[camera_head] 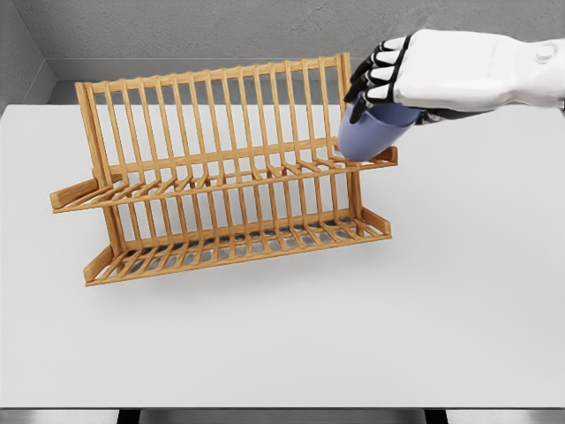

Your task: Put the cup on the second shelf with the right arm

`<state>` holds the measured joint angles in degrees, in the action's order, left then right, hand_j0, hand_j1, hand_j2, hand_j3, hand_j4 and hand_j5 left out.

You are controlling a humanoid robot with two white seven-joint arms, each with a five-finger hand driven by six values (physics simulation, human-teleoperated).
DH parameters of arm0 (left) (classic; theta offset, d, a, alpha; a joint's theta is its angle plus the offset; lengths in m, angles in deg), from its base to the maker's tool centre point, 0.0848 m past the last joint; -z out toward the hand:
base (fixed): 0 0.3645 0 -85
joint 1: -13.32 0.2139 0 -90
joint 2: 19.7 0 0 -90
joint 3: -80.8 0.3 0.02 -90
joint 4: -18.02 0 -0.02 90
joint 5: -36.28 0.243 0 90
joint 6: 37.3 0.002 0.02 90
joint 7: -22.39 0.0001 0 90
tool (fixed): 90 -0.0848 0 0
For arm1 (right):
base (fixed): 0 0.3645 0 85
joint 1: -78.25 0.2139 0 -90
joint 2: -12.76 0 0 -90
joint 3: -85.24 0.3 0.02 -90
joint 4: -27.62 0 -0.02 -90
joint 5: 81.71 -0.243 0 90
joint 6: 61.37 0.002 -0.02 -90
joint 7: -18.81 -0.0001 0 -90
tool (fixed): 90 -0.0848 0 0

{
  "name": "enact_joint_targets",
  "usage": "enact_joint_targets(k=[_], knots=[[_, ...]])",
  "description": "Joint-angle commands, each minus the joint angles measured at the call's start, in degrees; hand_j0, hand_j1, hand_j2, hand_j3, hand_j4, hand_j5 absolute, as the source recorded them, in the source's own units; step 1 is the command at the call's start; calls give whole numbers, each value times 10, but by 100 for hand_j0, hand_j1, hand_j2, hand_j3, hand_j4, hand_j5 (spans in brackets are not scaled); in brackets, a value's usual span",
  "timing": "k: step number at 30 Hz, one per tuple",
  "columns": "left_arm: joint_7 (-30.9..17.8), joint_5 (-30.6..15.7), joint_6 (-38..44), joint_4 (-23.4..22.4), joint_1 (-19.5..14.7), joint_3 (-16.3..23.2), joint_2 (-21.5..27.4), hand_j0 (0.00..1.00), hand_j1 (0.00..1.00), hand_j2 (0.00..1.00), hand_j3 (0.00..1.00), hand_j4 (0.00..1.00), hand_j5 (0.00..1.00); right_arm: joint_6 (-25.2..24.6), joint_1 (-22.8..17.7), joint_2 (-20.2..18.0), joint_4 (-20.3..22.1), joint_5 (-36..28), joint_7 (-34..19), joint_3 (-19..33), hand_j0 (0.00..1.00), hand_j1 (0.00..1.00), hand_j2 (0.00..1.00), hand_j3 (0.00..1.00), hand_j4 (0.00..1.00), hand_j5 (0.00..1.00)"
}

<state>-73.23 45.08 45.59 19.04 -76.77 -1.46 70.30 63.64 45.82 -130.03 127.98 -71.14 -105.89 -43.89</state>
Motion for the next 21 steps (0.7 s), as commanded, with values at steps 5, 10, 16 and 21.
enact_joint_targets(k=[5, 10, 16, 21], knots=[[0, 0, 0, -1, 0, 0, 0, 100, 100, 100, 100, 100, 100, 0, -8, 0, -1, 1, -3, -45, 67, 67, 67, 67, 67, 67], [0, 0, 0, 0, 0, 0, 0, 100, 100, 100, 100, 100, 100, 0, -25, -6, -1, 2, -3, -44, 68, 68, 68, 68, 68, 68], [0, 0, 0, 0, 0, 0, 0, 100, 100, 100, 100, 100, 100, 0, -25, -6, 1, 2, -3, -36, 100, 100, 100, 100, 100, 100], [0, 0, 0, 0, 0, 0, 0, 100, 100, 100, 100, 100, 100, 0, -26, -10, 1, 2, -3, 11, 100, 100, 100, 100, 100, 100]])
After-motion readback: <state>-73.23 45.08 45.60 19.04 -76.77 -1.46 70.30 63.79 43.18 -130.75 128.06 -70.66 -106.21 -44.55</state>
